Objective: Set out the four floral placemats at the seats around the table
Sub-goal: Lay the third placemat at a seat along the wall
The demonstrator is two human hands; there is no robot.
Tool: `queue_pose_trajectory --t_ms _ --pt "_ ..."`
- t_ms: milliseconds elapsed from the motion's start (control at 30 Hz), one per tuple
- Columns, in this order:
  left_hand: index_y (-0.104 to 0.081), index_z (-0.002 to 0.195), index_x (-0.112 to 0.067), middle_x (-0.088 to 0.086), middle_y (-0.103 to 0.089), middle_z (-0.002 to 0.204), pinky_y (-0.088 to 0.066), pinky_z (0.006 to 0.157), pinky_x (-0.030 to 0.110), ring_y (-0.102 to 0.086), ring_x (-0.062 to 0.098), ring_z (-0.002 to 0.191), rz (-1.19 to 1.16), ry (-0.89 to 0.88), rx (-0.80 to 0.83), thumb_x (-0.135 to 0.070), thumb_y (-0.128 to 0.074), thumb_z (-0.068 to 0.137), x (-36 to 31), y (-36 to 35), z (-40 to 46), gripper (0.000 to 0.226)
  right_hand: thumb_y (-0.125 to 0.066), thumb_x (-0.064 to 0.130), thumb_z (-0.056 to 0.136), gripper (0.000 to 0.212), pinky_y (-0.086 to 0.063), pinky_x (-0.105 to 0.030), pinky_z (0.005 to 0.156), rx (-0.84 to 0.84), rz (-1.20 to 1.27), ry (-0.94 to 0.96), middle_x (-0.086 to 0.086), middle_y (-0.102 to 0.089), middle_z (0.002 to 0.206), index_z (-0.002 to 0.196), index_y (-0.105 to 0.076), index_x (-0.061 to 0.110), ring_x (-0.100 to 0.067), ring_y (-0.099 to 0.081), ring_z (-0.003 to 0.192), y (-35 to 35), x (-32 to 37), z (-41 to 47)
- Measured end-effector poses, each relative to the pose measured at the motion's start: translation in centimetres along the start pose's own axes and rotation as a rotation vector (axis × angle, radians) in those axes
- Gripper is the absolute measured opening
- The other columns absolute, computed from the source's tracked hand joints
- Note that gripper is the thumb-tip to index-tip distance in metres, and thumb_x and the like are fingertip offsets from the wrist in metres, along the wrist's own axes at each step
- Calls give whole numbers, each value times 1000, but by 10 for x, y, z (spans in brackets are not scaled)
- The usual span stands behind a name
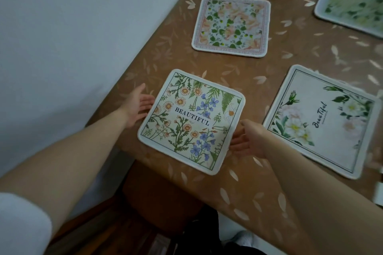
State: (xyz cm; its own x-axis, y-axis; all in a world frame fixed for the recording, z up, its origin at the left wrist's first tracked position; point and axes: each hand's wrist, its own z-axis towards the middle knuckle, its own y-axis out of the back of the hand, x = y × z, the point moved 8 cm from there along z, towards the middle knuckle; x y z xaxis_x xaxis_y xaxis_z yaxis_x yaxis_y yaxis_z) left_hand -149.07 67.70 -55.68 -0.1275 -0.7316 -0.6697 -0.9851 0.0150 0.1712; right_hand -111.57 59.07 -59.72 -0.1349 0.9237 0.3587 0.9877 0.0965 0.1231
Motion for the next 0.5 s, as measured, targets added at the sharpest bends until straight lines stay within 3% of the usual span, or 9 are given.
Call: queue_pose_trajectory --t_ms 133,233,367,500 --pt "-64 119 -13 1 -67 116 -41 97 41 -58 20 115 74 -24 -28 -68 -34 94 13 1 -4 67 -45 45 101 54 -61 -44 61 36 78 1 -22 -80 78 104 -68 -4 -43 -78 84 -4 -16 -6" --pt "-57 131 -9 0 -65 112 -40 98 42 -56 22 115 140 -22 -47 -65 -34 97 22 1 -17 70 -45 43 102 50 -60 -50 70 52 138 29 -22 -81 88 109 -67 -2 -44 -74 93 -4 -23 -14" --pt "-56 131 -9 1 -64 113 -44 76 32 -57 19 109 128 -12 -54 -62 -38 97 30 1 -33 65 -47 40 102 47 -58 -53 83 80 186 47 -23 -72 110 111 -66 -1 -43 -71 102 -7 -30 -22" --pt "-60 121 -10 2 -65 112 -43 75 33 -58 21 111 143 -31 -63 -60 -39 98 32 2 -29 59 -45 44 103 49 -55 -52 92 56 212 58 -19 -71 108 111 -66 1 -38 -69 101 -13 -37 -24"
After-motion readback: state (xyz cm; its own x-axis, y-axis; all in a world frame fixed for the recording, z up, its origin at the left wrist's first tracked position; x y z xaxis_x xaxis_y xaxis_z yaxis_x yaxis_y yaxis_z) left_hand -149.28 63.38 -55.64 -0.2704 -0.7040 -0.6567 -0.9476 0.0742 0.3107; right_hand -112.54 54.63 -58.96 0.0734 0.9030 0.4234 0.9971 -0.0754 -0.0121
